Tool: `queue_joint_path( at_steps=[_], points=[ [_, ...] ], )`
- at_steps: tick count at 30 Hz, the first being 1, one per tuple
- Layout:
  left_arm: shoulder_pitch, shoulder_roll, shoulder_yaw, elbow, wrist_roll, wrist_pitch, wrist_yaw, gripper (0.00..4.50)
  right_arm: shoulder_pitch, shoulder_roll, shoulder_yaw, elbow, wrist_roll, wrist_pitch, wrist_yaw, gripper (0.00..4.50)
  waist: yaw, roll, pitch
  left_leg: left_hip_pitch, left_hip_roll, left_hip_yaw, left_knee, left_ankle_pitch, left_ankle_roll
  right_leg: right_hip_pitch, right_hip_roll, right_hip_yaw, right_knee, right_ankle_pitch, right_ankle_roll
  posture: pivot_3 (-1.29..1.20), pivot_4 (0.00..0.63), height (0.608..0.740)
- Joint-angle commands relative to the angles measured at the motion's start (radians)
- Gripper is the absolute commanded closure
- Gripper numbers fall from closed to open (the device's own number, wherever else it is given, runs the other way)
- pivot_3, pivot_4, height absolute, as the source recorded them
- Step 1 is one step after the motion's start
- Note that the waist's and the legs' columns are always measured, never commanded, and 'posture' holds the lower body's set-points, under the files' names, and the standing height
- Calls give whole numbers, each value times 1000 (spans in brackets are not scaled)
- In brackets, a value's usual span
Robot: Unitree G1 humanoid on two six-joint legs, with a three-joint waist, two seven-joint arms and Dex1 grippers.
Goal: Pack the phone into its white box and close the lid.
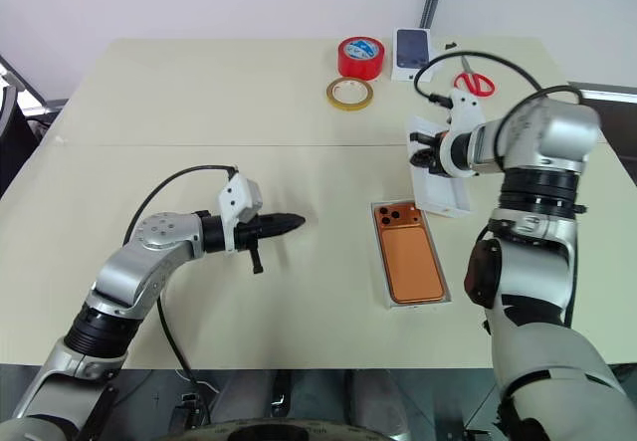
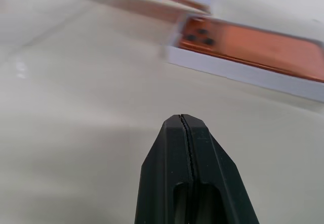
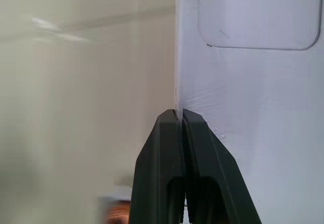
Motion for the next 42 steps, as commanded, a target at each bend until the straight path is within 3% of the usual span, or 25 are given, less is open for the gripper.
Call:
queue_joint_path(
  at_steps=[1,4,6,11,15,20,23,28,31,35,37,40,42],
  points=[
    [-49,-8,69,66,10,-38,40,4500,28,-111,55,-84,661,7,-97,4422,-2,0,0,0,0,0,0,0,1,0,0,0,0,0,0,0,150,740],
    [-82,-12,73,117,24,-63,39,4500,87,-214,190,-97,1123,-44,-317,4422,-4,-1,0,0,0,1,1,-1,2,0,0,0,0,0,0,0,150,740],
    [-97,-16,76,136,27,-72,34,4500,151,-254,265,-160,1296,-118,-404,4422,-3,-1,1,0,1,1,2,-2,3,1,0,0,-1,0,0,0,150,740],
    [-127,-37,62,156,36,-94,24,4500,399,-99,272,-440,1322,-310,-488,4422,-3,-1,1,-1,2,1,4,-3,5,1,1,0,0,0,0,0,150,740],
    [-132,-67,41,123,27,-78,15,4500,635,196,265,-728,1322,-612,-909,4422,-3,-1,1,-2,3,1,5,-3,5,0,1,0,0,0,0,0,150,740],
    [-114,-87,2,61,10,-37,-11,4500,719,280,248,-840,1322,-747,-1158,4422,-2,0,1,-5,2,1,10,-2,4,-1,0,0,1,2,4,0,150,740],
    [-100,-102,-45,32,20,-19,-23,4500,741,229,233,-848,1322,-735,-1139,3058,0,0,1,-4,2,0,10,-2,4,1,0,0,0,2,4,0,150,740],
    [-115,-161,-104,18,23,16,-11,4500,656,-47,200,-759,1322,-580,-843,531,-2,0,1,-4,2,1,10,-3,5,1,1,0,0,2,4,0,150,740],
    [-130,-199,-138,36,37,25,-4,4500,577,-242,193,-678,1322,-492,-706,531,-1,1,1,-3,2,1,9,-4,7,2,1,0,-1,2,4,0,150,740],
    [-148,-237,-187,65,66,20,-1,4500,506,-462,221,-609,1322,-432,-644,531,2,1,1,-3,2,1,9,-4,8,2,2,0,-2,2,4,0,150,740],
    [-155,-260,-211,85,82,14,3,4500,492,-540,227,-600,1224,-396,-595,531,2,1,1,-3,2,1,10,-5,8,3,2,0,-3,2,4,0,150,740],
    [-162,-286,-222,107,91,10,5,4500,496,-590,231,-596,1076,-381,-517,1354,3,1,1,-3,2,1,10,-5,9,3,2,0,-3,2,4,0,150,740],
    [-164,-295,-220,114,96,7,6,4500,504,-615,244,-617,961,-373,-443,2333,2,1,1,-3,2,1,10,-5,9,3,2,0,-3,2,4,0,150,740]
  ],
)
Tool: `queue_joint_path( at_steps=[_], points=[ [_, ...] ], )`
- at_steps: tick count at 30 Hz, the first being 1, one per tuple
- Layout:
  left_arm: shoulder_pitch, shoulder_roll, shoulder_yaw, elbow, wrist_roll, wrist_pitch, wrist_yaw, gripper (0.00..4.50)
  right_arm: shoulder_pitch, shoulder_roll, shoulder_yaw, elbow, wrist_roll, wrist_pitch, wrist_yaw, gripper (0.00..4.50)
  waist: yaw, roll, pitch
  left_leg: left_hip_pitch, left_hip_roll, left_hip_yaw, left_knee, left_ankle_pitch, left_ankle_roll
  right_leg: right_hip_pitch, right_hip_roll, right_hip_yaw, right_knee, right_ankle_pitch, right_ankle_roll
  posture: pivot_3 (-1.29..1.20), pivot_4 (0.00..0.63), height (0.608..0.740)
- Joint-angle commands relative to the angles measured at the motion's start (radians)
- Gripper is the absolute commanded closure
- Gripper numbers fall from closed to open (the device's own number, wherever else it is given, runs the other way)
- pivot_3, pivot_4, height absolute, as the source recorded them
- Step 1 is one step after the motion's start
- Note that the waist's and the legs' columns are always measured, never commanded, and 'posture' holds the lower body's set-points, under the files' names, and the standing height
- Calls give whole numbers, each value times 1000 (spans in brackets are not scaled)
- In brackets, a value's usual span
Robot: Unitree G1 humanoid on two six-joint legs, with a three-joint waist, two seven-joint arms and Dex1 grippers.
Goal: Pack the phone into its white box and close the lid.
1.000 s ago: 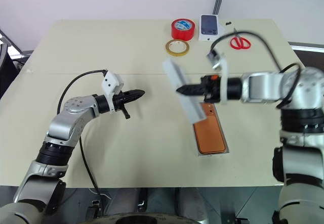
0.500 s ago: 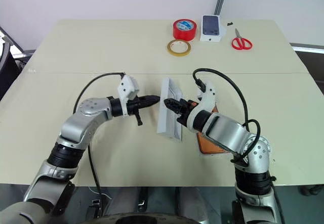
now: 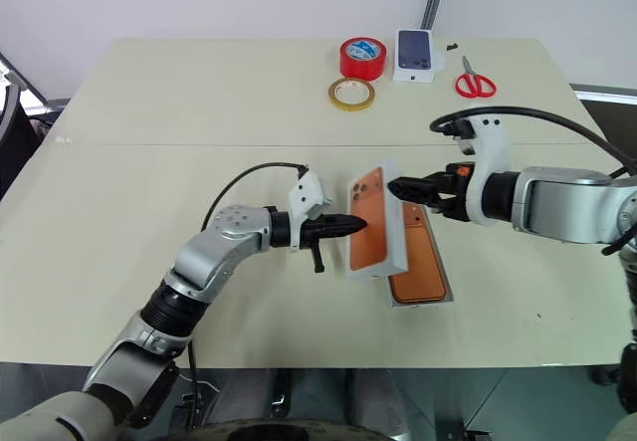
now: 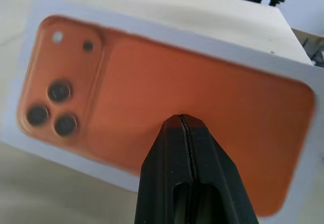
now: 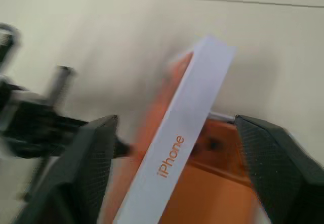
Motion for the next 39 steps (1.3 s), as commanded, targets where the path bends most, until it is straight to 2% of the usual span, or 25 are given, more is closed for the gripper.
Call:
queue_joint_path(
  at_steps=[1,4,5,7,10,15,19,28,33,39],
  points=[
    [-27,-18,6,-8,2,-16,6,4500,0,-53,18,-54,-212,4,141,2802,1,0,0,0,0,0,0,0,0,0,0,0,0,0,0,0,150,740],
    [-35,-31,50,-11,-20,6,27,4500,38,-95,57,-142,-416,-40,279,4289,2,1,0,0,0,0,0,0,0,0,0,0,0,0,0,0,150,740],
    [-39,-32,72,-13,-29,21,40,4500,57,-116,82,-181,-497,-71,328,4415,2,1,0,0,0,0,0,0,0,0,0,0,0,0,0,0,150,740],
    [-49,-24,116,-10,-38,55,71,4500,100,-157,146,-245,-670,-143,415,4415,3,1,0,0,0,0,0,0,0,0,0,0,0,0,0,0,150,740],
    [-55,9,126,0,-10,79,94,4500,157,-175,206,-276,-835,-207,504,4415,1,1,0,0,0,-1,0,0,0,0,0,0,0,0,0,0,150,740],
    [-69,48,79,43,55,104,110,4500,205,-139,254,-292,-1014,-256,588,4415,1,1,0,1,0,-1,0,0,0,0,0,0,0,0,0,0,150,740],
    [-97,37,-5,87,101,118,87,4500,202,-91,261,-290,-1092,-257,633,4415,10,1,0,0,-1,-1,1,0,0,0,0,0,0,0,0,0,150,740],
    [-188,-64,-50,193,91,104,22,4500,203,-28,254,-311,-1209,-242,721,4415,22,1,0,1,-2,-1,2,0,0,0,-1,0,0,0,0,0,150,740],
    [-198,-89,-52,155,54,131,-42,4500,239,-43,231,-346,-1247,-243,778,4415,22,1,0,0,-2,0,2,0,0,0,-1,0,0,0,0,0,150,740],
    [-181,-65,-114,44,36,172,-156,4500,339,-82,147,-405,-1267,-244,844,4415,22,1,0,1,-2,-1,2,0,0,1,-1,0,0,0,0,0,150,740]
  ],
)
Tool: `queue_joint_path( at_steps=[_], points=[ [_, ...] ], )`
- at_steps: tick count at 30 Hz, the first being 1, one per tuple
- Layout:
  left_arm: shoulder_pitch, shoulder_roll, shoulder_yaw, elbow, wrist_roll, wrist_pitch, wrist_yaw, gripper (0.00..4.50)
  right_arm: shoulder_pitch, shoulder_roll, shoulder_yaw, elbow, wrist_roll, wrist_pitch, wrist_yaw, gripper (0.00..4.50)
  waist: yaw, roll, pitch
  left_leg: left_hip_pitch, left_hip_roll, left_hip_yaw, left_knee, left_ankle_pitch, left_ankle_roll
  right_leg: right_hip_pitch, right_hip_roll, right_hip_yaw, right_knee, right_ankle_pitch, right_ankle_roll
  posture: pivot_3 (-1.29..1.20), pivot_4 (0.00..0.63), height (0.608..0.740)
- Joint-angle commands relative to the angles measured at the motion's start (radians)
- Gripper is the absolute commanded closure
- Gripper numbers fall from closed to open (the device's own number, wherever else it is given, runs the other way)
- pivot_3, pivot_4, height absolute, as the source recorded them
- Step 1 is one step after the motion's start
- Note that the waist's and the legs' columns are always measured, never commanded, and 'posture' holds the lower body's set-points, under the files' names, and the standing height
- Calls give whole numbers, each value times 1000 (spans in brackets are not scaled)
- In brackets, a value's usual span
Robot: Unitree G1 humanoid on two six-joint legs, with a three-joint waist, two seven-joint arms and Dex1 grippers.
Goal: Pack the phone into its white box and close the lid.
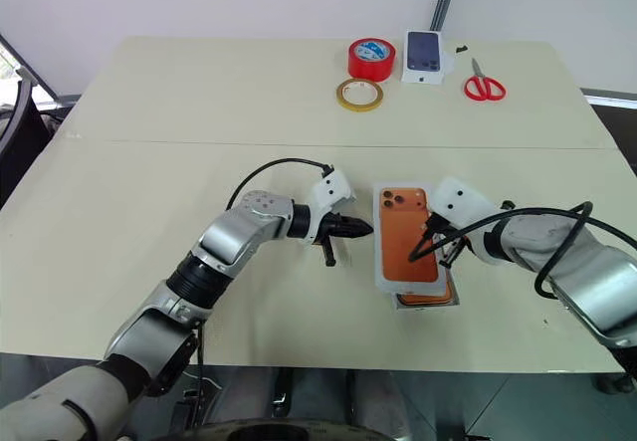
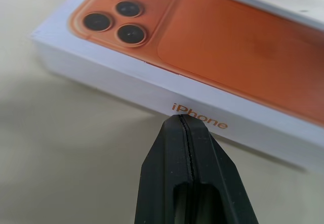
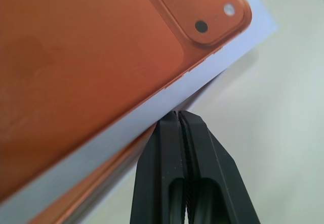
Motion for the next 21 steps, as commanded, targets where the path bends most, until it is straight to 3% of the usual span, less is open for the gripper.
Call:
queue_joint_path(
  at_steps=[1,8,21],
  points=[
    [-6,-25,-50,-107,-40,-1,-59,4500,45,-19,-63,-101,0,-18,56,4415,0,0,0,0,0,0,0,0,0,0,0,0,0,0,0,0,150,740],
    [-8,-44,-70,-111,-25,1,-57,4500,104,-1,-115,-125,-24,2,72,4415,-2,0,0,1,0,0,0,0,0,1,1,0,0,0,0,0,150,740],
    [-30,-51,-35,-48,-13,-17,-9,4500,97,50,-100,-140,-60,32,79,4415,-1,0,0,1,0,0,0,0,0,1,0,0,0,0,0,0,150,740]
  ],
)
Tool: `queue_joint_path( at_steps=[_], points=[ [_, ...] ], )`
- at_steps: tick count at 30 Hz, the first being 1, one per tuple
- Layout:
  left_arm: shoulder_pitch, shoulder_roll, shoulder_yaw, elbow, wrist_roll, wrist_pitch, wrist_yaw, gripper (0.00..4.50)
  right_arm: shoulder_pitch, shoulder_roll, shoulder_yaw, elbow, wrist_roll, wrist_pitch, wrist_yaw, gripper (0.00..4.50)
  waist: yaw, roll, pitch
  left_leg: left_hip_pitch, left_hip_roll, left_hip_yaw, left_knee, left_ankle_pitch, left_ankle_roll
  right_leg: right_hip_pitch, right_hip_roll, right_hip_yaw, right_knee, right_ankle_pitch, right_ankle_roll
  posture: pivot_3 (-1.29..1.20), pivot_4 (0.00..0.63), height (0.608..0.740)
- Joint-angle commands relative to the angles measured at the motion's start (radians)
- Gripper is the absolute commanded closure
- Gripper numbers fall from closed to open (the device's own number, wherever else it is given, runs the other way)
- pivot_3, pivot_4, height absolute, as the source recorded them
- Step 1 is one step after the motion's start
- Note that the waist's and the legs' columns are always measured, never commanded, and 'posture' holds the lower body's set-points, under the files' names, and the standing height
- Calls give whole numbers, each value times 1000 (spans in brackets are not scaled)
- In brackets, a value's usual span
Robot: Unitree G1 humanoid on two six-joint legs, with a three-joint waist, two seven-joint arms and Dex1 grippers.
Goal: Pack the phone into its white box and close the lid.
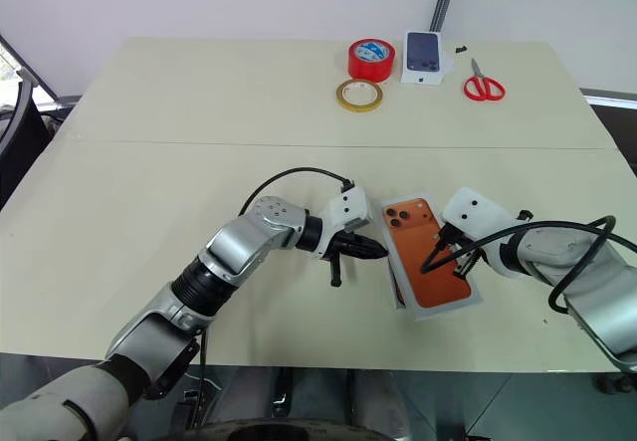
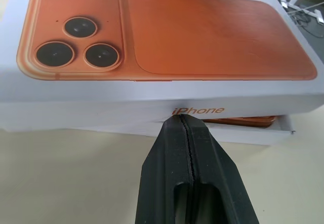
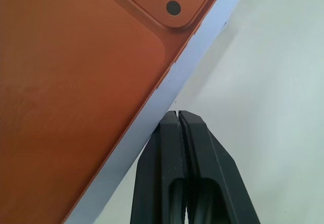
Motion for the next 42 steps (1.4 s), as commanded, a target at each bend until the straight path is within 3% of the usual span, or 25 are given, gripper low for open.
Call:
queue_joint_path(
  at_steps=[1,42],
  points=[
    [-33,-38,30,-8,-12,-37,19,4500,-14,26,13,-71,16,-11,33,4415,0,0,0,0,0,0,0,0,0,0,0,0,0,0,0,0,150,740],
    [-37,-38,24,-28,-12,-27,11,4500,3,60,-2,-13,-73,-6,54,4415,0,0,0,0,0,0,1,0,0,0,0,0,1,0,0,0,150,740]
  ],
)
